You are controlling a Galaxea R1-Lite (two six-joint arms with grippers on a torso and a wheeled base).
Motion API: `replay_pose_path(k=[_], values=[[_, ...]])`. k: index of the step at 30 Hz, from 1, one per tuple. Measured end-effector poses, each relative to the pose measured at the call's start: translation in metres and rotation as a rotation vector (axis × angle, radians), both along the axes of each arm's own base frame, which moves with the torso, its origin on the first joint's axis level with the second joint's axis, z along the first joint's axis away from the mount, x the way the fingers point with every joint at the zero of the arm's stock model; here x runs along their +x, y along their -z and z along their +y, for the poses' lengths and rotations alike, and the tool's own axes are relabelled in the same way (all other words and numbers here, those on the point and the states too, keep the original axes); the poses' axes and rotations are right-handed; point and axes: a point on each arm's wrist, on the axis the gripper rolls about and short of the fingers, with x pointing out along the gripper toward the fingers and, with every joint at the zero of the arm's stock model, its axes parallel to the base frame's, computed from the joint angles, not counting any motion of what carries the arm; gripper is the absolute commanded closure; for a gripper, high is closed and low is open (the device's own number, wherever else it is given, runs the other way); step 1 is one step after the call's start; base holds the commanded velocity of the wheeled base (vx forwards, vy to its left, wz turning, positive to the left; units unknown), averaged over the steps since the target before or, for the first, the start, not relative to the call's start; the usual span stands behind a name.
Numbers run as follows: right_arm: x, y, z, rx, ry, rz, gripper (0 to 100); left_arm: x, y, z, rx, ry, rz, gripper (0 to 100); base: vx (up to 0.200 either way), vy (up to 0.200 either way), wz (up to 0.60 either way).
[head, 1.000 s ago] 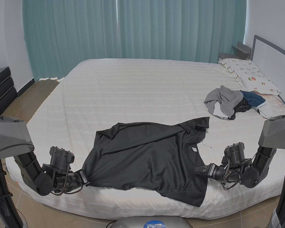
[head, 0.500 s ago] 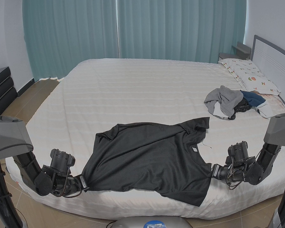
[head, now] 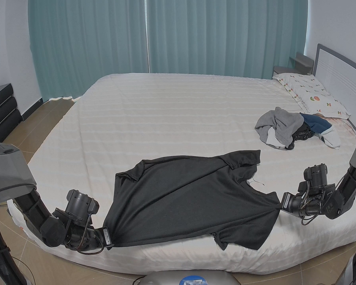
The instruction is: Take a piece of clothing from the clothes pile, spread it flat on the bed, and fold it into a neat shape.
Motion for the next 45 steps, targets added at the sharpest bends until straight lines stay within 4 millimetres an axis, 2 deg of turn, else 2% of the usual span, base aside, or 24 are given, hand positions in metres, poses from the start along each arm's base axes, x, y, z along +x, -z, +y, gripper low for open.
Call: replay_pose_path(k=[4,5,7,8,15,25,33,45], values=[[-0.002,0.003,0.000,-0.018,-0.022,0.036,100,0.001,-0.002,-0.001,-0.006,0.001,-0.010,100,0.000,0.000,0.00],[-0.002,0.005,0.000,-0.023,-0.030,0.041,100,0.002,-0.002,-0.002,-0.008,0.001,-0.012,0,0.000,0.000,0.00],[-0.001,0.008,0.001,-0.027,-0.038,0.050,100,0.003,-0.002,-0.002,-0.014,0.002,-0.014,0,0.000,0.000,0.00],[-0.001,0.009,0.001,-0.024,-0.038,0.052,0,0.003,-0.002,-0.002,-0.016,0.002,-0.014,0,0.000,0.000,0.00],[0.006,0.008,0.004,0.023,-0.006,0.044,0,0.008,-0.006,-0.002,-0.032,-0.012,-0.036,0,0.000,0.000,0.00],[0.021,-0.016,0.009,0.225,0.078,-0.112,0,0.023,-0.027,-0.003,-0.128,-0.123,-0.121,0,0.000,0.020,0.00],[0.020,-0.018,0.012,0.282,0.063,-0.106,0,0.032,-0.037,0.003,-0.235,-0.148,-0.131,0,0.000,0.200,0.00],[0.020,-0.017,0.019,0.313,0.044,-0.093,0,0.042,-0.038,0.004,-0.268,-0.172,-0.179,0,0.000,0.000,0.00]])
